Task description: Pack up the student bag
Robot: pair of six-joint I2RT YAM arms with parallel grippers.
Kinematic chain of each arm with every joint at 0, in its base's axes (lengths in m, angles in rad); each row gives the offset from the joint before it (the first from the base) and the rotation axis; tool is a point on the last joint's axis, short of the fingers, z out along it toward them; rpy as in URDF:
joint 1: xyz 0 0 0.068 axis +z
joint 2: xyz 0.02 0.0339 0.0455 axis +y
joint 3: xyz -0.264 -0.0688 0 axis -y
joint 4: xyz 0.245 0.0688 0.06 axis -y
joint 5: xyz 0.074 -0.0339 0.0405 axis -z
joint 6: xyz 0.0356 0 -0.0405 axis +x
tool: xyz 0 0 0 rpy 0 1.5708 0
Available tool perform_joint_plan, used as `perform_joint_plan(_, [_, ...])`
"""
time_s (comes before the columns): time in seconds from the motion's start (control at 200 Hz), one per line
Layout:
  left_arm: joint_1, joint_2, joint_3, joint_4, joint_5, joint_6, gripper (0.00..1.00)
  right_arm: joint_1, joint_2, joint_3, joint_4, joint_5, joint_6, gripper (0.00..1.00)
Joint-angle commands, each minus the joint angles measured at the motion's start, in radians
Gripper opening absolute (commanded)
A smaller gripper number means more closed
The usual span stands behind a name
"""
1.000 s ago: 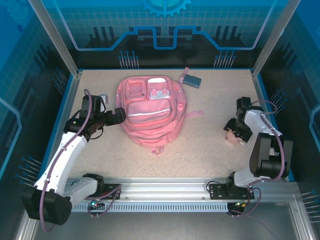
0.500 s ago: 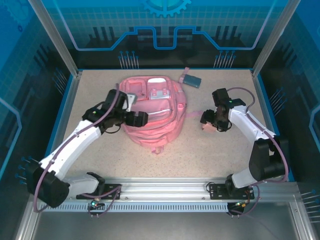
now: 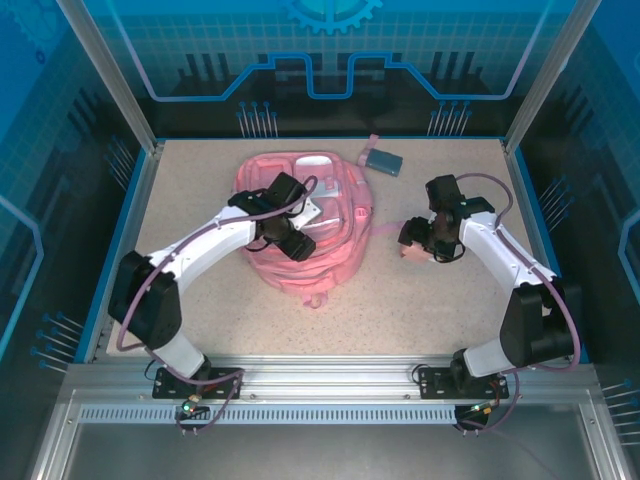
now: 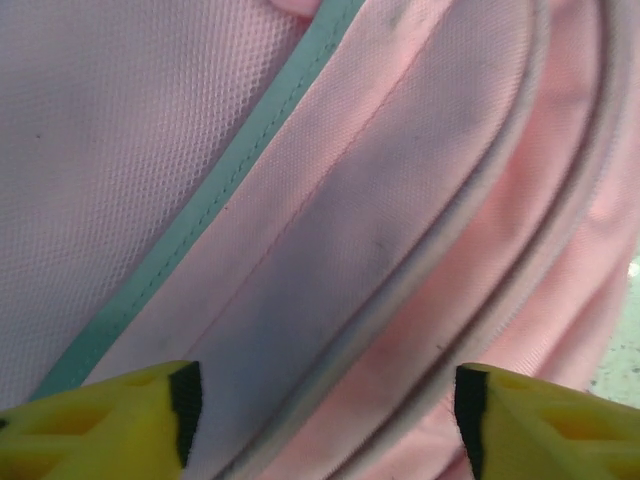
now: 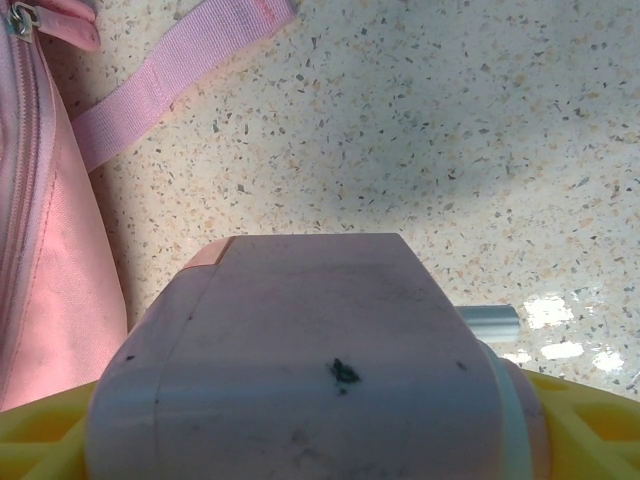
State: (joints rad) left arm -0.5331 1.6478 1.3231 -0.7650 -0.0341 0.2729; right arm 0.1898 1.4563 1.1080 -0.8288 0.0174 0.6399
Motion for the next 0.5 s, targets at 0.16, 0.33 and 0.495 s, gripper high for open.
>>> perform_joint_plan(0.16, [0.002, 0.082, 0.069, -0.007, -0.11, 0.107, 0.53, 0.012, -0.028, 0.007, 0.006, -0.028, 0.015, 0.71])
perform_joint_plan(0.33, [0.002, 0.113, 0.113, -0.007, -0.136, 0.13, 0.33, 0.011, -0.029, 0.007, 0.009, -0.034, 0.018, 0.71])
perform_joint_plan(0.495, [-0.001, 0.051, 0.128, 0.016, -0.139, 0.125, 0.1, 0.015, -0.046, 0.017, 0.002, -0.042, 0.004, 0.71])
